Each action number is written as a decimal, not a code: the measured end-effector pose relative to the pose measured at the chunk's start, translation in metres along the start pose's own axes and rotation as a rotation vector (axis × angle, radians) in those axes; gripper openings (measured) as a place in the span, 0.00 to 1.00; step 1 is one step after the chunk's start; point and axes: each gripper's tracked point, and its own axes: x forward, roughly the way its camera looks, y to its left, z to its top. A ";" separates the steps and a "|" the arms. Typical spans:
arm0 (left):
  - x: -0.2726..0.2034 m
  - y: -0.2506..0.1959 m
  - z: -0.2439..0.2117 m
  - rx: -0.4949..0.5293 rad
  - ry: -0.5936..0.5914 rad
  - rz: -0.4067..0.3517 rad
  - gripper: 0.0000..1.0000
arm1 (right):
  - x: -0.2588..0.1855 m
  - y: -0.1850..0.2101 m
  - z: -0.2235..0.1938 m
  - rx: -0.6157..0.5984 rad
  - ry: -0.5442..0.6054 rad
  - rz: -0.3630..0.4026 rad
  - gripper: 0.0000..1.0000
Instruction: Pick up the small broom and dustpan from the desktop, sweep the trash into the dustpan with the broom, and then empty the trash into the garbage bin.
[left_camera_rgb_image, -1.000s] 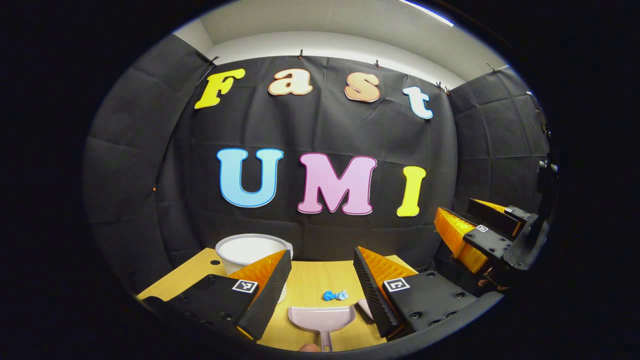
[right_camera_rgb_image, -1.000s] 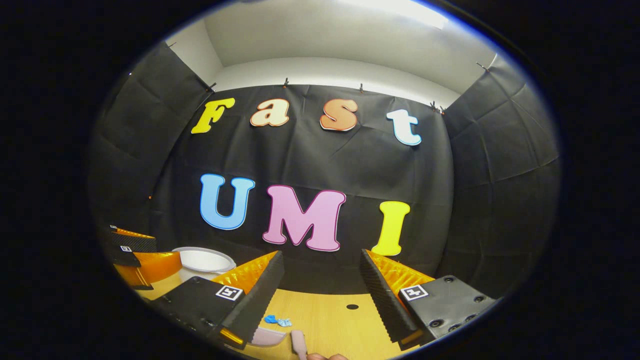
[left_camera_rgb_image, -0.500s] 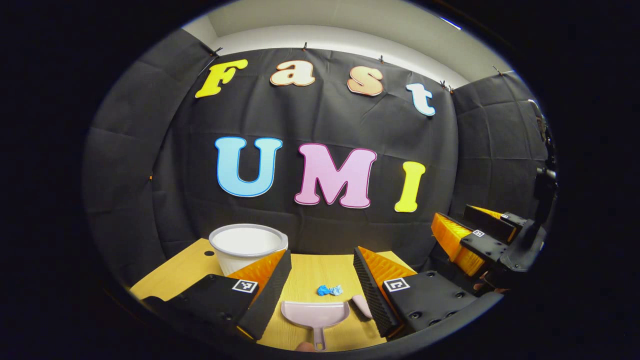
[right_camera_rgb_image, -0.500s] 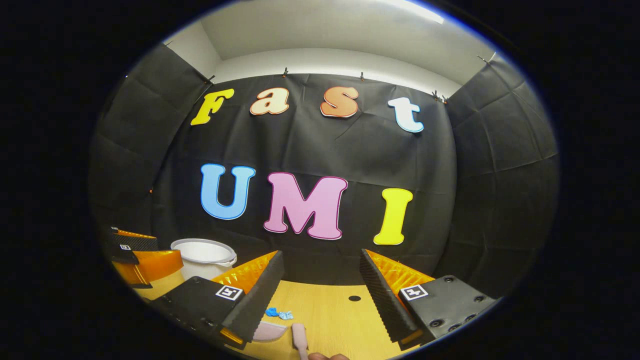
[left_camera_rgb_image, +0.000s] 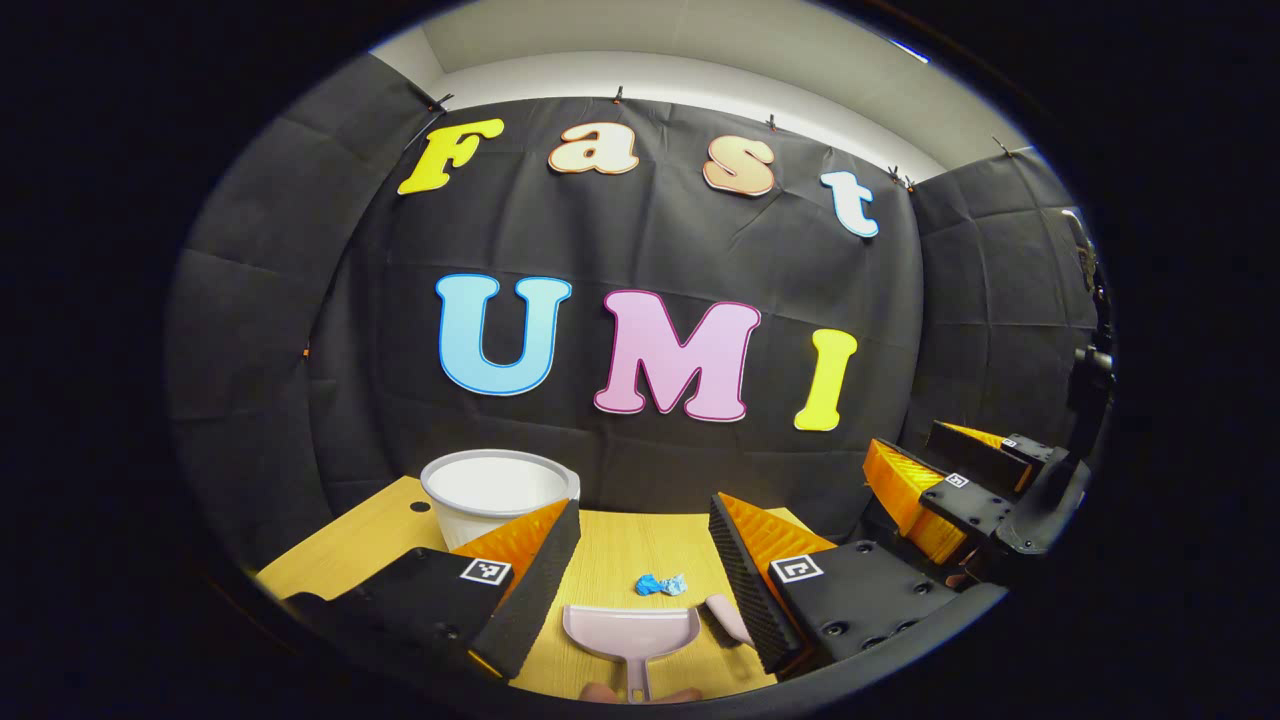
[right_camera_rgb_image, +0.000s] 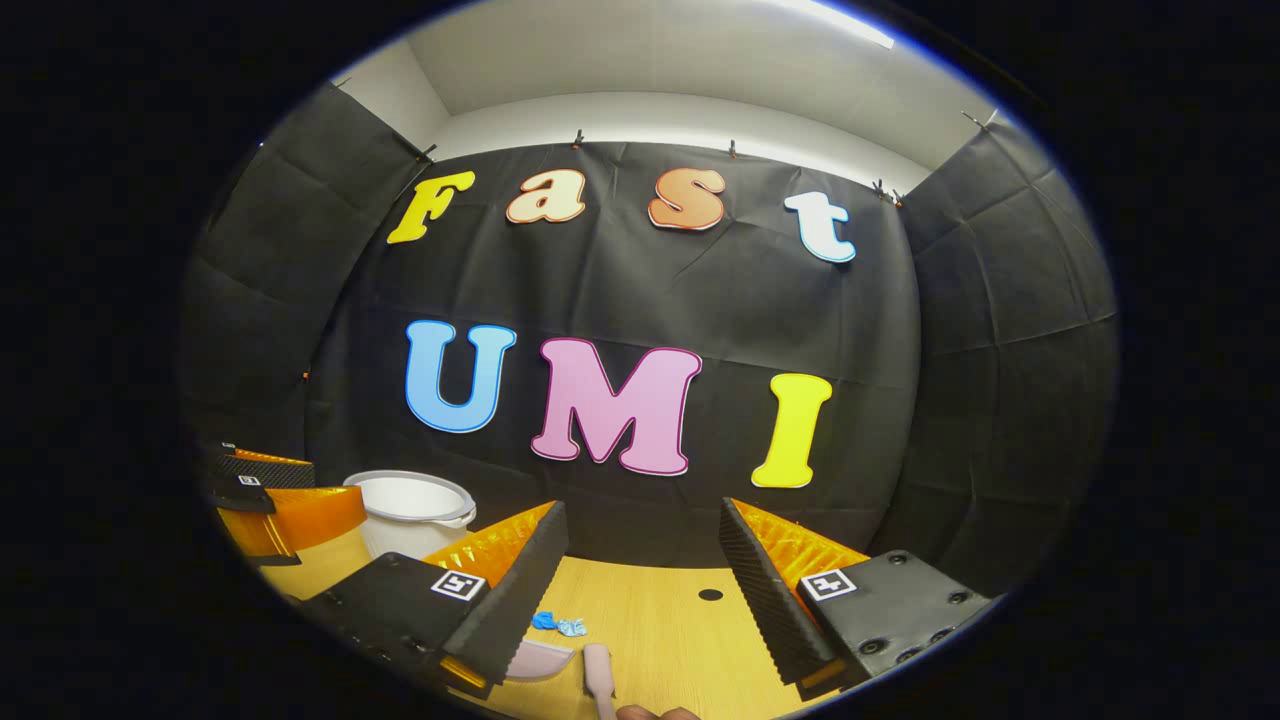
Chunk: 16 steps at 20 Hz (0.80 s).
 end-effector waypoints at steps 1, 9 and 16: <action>0.001 0.002 0.001 0.004 0.000 0.003 0.77 | -0.001 0.000 0.003 0.004 -0.012 0.000 0.96; 0.006 0.001 0.000 -0.015 0.005 -0.012 0.77 | -0.001 0.004 0.017 -0.007 -0.071 -0.002 0.96; 0.012 0.011 -0.005 0.010 0.021 0.012 0.77 | 0.004 0.001 0.007 -0.030 -0.042 -0.019 0.98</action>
